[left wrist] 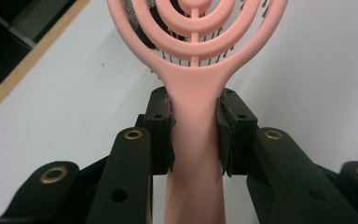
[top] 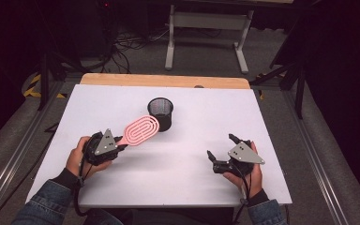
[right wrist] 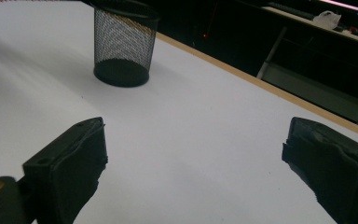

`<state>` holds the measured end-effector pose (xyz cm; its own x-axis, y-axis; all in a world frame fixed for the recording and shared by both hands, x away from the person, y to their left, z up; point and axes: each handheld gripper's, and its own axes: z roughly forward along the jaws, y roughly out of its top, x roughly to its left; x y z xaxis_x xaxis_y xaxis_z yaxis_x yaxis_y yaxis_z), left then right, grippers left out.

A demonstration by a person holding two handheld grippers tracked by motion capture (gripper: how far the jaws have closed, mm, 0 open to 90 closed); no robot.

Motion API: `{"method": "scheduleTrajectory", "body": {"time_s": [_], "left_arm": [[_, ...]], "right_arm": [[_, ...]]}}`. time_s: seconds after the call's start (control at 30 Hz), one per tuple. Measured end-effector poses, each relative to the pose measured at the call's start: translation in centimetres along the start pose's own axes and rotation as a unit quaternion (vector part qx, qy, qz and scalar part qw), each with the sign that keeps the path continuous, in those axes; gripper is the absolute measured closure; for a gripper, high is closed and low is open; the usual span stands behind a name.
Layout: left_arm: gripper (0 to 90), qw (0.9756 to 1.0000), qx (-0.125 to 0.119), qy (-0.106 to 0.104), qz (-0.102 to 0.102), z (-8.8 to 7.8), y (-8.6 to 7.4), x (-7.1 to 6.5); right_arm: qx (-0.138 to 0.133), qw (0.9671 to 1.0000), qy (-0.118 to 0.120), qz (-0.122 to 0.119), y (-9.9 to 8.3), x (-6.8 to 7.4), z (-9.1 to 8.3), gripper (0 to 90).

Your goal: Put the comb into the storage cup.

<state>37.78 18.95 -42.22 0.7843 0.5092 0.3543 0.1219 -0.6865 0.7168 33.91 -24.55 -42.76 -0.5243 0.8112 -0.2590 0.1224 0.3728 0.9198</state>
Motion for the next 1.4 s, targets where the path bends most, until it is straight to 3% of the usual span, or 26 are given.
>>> {"method": "scheduleTrajectory", "body": {"time_s": [0.17,0.2,0.27,0.43,0.6,0.73,1.07,1.17,1.4], "left_arm": [[69.7,0.9995,-0.026,0.01,-0.012,-0.2,0.1,0.0],[69.7,0.9991,-0.034,0.02,-0.015,-0.2,0.1,-0.1],[69.7,0.9985,-0.046,0.023,-0.019,-0.3,0.3,-0.1],[69.7,0.9966,-0.071,0.03,-0.027,-0.3,0.7,-0.4],[69.7,0.9946,-0.092,0.036,-0.034,0.0,1.1,-0.9],[69.7,0.992,-0.112,0.037,-0.045,0.6,1.4,-1.4],[69.7,0.9911,-0.124,0.029,-0.036,1.8,2.5,-3.0],[69.7,0.9901,-0.132,0.026,-0.037,2.3,2.9,-3.6],[69.7,0.9903,-0.134,0.021,-0.029,3.0,3.5,-4.3]], "right_arm": [[-0.023,0.9992,0.02,0.024,0.9,0.3,0.1,6.0],[-0.027,0.999,0.023,0.029,1.1,0.4,0.1,5.9],[-0.043,0.997,0.037,0.053,1.8,0.7,0.2,5.9],[-0.053,0.995,0.049,0.069,2.5,1.1,0.6,7.9],[-0.072,0.9908,0.073,0.087,4.0,1.9,1.3,6.8],[-0.084,0.988,0.092,0.091,5.0,2.6,1.9,5.9],[-0.086,0.9848,0.126,0.082,6.7,4.8,3.6,5.4],[-0.088,0.9832,0.134,0.087,6.9,5.1,3.8,5.3],[-0.09,0.9803,0.148,0.095,7.3,5.3,4.1,5.2]]}}
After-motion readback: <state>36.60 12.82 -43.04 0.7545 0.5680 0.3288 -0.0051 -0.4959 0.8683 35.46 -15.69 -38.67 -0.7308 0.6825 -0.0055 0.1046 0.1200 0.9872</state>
